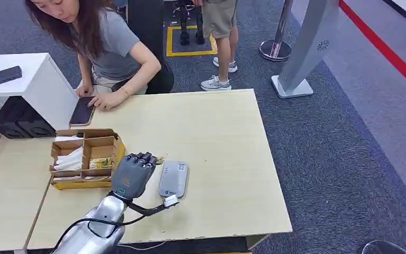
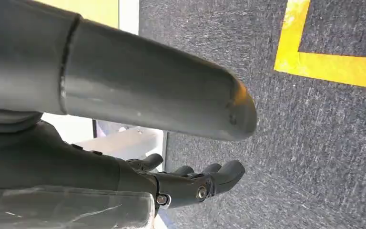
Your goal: Pass the card to the sensor for recognition and then transmit it.
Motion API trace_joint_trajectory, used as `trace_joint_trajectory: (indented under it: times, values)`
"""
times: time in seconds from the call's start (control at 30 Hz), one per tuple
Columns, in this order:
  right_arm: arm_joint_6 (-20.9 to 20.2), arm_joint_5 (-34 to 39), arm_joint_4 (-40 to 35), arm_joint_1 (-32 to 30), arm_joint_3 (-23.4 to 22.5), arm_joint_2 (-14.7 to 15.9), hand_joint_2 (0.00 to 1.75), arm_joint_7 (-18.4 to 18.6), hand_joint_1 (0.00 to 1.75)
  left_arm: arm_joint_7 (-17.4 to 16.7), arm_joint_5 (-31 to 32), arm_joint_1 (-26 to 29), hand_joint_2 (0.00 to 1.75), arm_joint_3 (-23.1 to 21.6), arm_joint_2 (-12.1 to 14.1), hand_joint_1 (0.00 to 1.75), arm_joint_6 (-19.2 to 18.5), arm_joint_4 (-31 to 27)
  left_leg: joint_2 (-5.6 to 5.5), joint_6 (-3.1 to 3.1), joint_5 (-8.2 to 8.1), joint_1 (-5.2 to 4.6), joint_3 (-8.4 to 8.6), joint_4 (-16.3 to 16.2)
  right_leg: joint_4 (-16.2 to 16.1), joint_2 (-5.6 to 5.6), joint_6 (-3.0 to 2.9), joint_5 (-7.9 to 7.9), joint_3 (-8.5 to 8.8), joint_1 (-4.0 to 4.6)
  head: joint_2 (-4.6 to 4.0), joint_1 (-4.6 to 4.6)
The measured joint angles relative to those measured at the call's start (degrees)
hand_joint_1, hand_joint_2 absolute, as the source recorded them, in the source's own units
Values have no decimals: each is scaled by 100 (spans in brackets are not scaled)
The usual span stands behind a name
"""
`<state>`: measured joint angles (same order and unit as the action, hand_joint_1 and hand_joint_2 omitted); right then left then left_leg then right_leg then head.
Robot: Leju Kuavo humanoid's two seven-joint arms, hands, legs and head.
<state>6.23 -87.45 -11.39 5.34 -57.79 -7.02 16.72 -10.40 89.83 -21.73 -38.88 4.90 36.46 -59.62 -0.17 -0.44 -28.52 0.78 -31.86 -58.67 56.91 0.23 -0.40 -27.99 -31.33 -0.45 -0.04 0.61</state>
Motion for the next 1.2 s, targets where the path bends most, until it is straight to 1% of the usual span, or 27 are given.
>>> trace_joint_trajectory:
  times: [0.3, 0.4, 0.67, 0.97, 1.1, 1.2]
  values:
    - [11, -7, 0, 3, 11, 2, 0, 20, 0, 537, -20, -121, 175, -39, -314, 175, -15, 502, -1, 0, 0, 0, 0, 0, 0, 0, 0, 0, 1, 0, 0, 2]
    - [20, -2, 0, 2, 11, 9, 0, 20, 0, 631, -7, -126, 175, -39, -389, 175, -33, 629, 0, 0, 0, 0, 0, -1, 0, 0, 0, 0, 0, 0, 0, 0]
    - [24, -2, -2, 3, 11, 17, 0, 2, 0, 638, -4, -128, 175, -50, -479, 175, -33, 841, 0, 0, 0, 1, 0, 0, 0, 0, 0, 0, 0, 0, 0, 2]
    - [35, -2, -2, 2, 11, 22, 0, 4, 0, 612, -4, -160, 175, -116, -485, 175, -90, 997, 0, 0, 0, 0, 0, -1, 0, 0, 0, 0, 0, 0, 0, 2]
    - [41, -2, -2, 3, 11, 28, 0, 4, 0, 529, -4, -209, 175, -192, -483, 175, -184, 1110, 0, 0, 0, 0, 0, -1, 0, 0, 0, 0, 0, 0, 0, 0]
    - [63, 0, -2, 2, 11, 37, 0, -2, 0, 570, -72, -253, 175, -201, -487, 175, -310, 1213, 0, 0, 0, 0, 0, -1, 0, 0, 0, 0, 0, 0, 0, 2]
